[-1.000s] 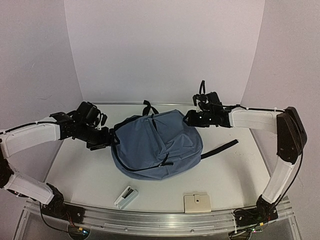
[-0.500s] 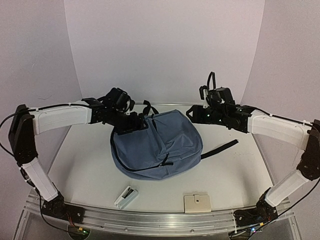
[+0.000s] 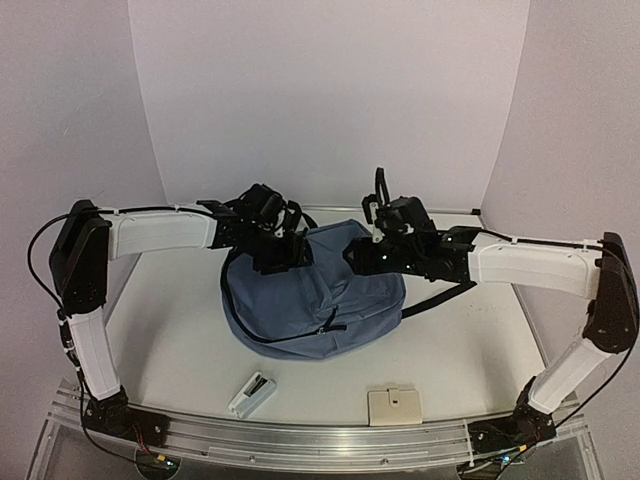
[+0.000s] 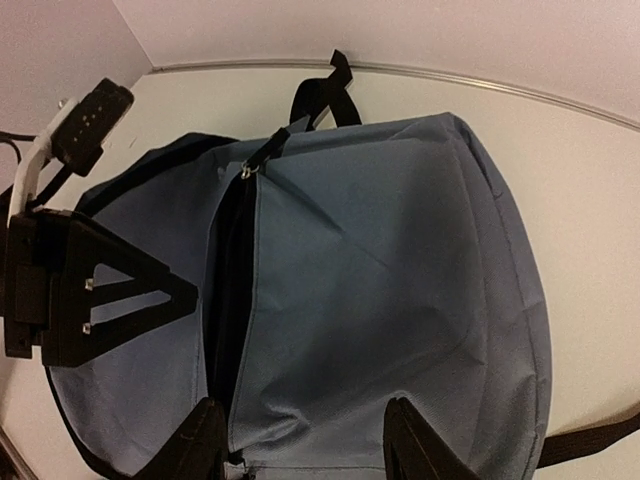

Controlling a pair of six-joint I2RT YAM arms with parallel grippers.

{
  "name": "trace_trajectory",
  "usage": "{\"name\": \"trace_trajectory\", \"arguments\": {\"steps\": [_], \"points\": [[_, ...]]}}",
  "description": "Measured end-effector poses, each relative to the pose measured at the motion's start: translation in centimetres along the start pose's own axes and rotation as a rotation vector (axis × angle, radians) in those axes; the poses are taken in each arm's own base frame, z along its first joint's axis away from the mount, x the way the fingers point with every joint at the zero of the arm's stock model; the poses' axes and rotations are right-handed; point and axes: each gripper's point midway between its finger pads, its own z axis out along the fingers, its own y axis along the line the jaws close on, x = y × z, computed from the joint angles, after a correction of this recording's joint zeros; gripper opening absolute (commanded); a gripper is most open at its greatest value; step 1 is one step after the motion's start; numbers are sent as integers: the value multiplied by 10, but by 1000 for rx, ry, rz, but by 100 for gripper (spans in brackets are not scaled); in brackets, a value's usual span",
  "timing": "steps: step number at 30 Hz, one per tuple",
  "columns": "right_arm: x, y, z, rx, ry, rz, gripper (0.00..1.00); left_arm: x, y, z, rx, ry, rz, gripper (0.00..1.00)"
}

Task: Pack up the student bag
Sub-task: Adjust the student bag at the center of the board.

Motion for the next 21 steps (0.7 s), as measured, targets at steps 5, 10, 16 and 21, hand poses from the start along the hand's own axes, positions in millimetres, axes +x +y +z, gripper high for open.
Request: {"name": "trace_trajectory", "arguments": {"steps": [5,10,16,21], "points": [[7,9,12,16,22,-24,50,7,11,11,-27,17,-10,43],[9,18,23,28,29,-42,51,19,25,18,-58,37,-31,30],[29,22,46,61,79,-74,52,18,26,20,-56,24,-37,39],[49,28,66,48,138,-101,52,17,26,12,-53,6,-36,48]]}}
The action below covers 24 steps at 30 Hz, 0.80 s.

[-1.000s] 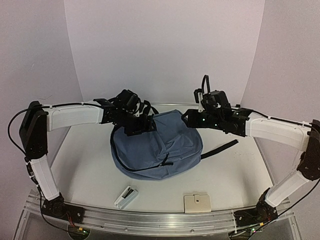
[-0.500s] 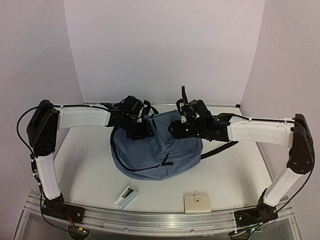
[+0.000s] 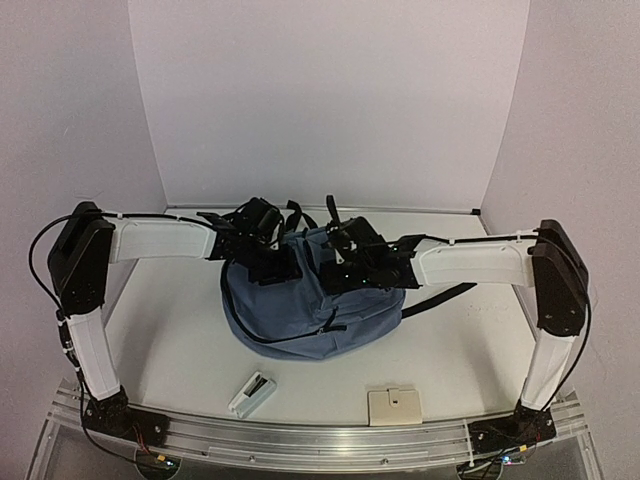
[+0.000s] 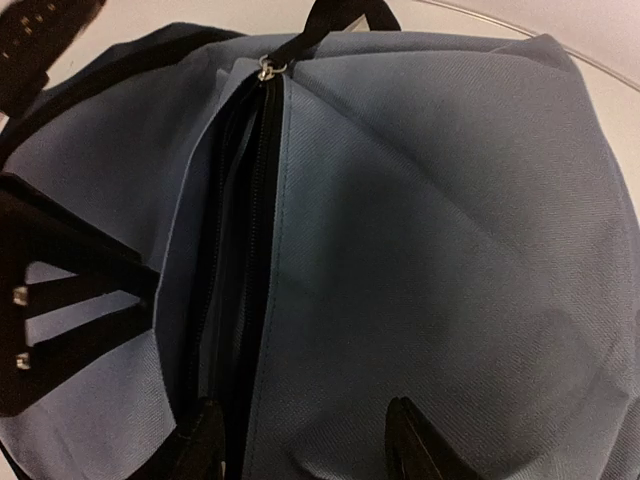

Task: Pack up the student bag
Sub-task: Adjust the student bag at the center of the board.

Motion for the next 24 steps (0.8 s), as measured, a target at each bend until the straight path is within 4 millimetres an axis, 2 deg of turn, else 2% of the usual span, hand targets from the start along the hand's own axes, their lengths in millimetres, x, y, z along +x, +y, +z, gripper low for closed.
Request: {"name": "trace_trajectory", "arguments": {"steps": [4,8,15,17,19,22,24], "points": [[5,13,7,-35,20,-34,52,-3,-1,-12,3,-29,-14,60],[8,27,9,-76,26,-52,51,-10,-4,-22,23,-66,-25,62],[13,31,14,-84,37,-53,51,-17,-6,-17,53,-78,-44,63],[13,31,14,-84,36,-50,51,-15,-4,-10,52,-68,-48,59],[13,31,14,-84,36,-47,50,-10,2,-1,38,-48,-53,51],[13,29,14,-69,30,-46,51,-6,8,12,24,-28,-60,30],[12,28,13,-48,20,-51,53,-9,7,13,37,-27,-61,21]]}}
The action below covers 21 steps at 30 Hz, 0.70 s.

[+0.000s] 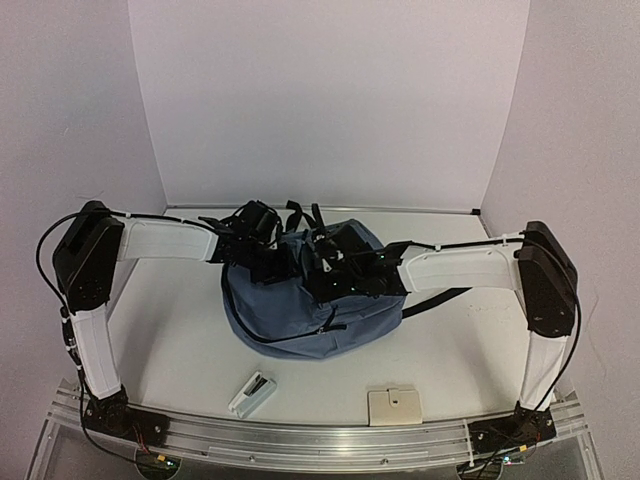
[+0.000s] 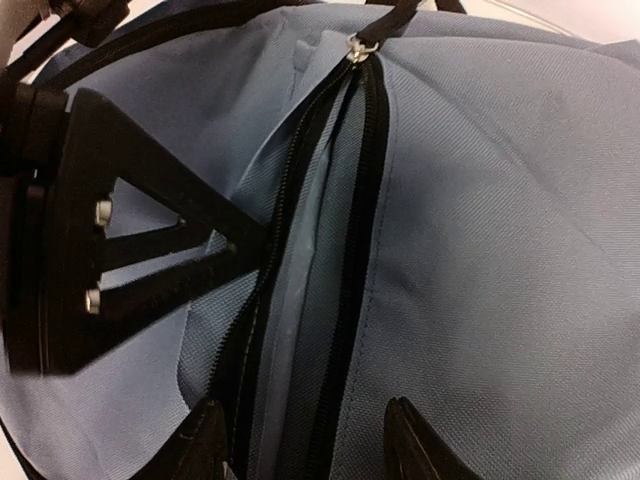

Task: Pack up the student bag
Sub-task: Adjust the student bag at the center of the board.

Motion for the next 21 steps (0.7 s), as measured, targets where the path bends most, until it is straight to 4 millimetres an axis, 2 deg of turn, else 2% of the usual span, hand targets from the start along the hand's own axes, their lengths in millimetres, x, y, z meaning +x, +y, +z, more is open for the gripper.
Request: {"name": "trace_trajectory", "arguments": {"steps": [5,10,13,18,21], "points": [[1,-7,-2,69,-13,-21,56,-1,-3,4,19,-2,-5,9],[-2,-17,-6,141,-5,-51,58,0,-5,4,26,3,-4,6],[-8,-17,2,176,-3,-68,59,0,-6,4,34,5,-4,4],[0,-24,19,241,32,-106,59,1,-7,4,38,8,-3,3],[-2,-26,19,272,29,-119,53,1,-7,4,38,9,-3,3]]}}
